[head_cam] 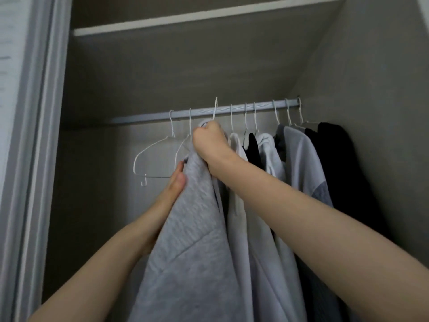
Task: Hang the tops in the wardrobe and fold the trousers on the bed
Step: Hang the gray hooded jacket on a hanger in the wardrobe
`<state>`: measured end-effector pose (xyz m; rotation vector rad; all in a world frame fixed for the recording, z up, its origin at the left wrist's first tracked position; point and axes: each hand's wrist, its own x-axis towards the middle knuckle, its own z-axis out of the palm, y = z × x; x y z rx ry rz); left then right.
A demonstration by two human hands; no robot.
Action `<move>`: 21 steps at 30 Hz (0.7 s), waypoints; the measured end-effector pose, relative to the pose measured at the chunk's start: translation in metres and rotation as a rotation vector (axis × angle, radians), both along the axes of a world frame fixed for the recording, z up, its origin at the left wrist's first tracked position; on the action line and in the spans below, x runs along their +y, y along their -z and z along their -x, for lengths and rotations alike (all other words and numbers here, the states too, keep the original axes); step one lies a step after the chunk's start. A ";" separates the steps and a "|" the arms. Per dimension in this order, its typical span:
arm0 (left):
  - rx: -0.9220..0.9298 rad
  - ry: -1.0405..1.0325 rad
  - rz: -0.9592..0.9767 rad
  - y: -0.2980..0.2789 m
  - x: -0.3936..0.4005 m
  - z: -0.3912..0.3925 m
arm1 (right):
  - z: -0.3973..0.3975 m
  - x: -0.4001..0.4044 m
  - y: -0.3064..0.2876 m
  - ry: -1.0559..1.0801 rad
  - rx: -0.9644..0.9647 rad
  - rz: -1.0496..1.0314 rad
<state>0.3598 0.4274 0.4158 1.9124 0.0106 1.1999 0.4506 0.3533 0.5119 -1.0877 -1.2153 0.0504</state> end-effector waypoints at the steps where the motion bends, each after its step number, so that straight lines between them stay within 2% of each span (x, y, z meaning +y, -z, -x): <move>1: 0.046 -0.078 -0.086 -0.002 0.004 0.008 | 0.002 0.007 -0.008 0.019 -0.038 -0.020; 4: 0.206 -0.191 -0.156 0.007 0.001 0.016 | 0.000 0.040 -0.030 0.086 -0.079 -0.057; 7: 0.150 -0.395 -0.215 0.012 0.017 0.020 | -0.005 0.066 -0.043 0.179 -0.073 -0.046; 10: 0.175 -0.605 -0.247 0.013 0.029 0.024 | -0.011 0.080 -0.044 0.243 -0.124 0.012; 17: 0.139 -0.576 -0.155 0.024 0.056 0.022 | -0.013 0.111 -0.050 0.306 -0.146 0.050; 21: 0.082 -0.586 -0.166 0.021 0.063 0.014 | -0.028 0.118 -0.063 0.363 -0.169 0.054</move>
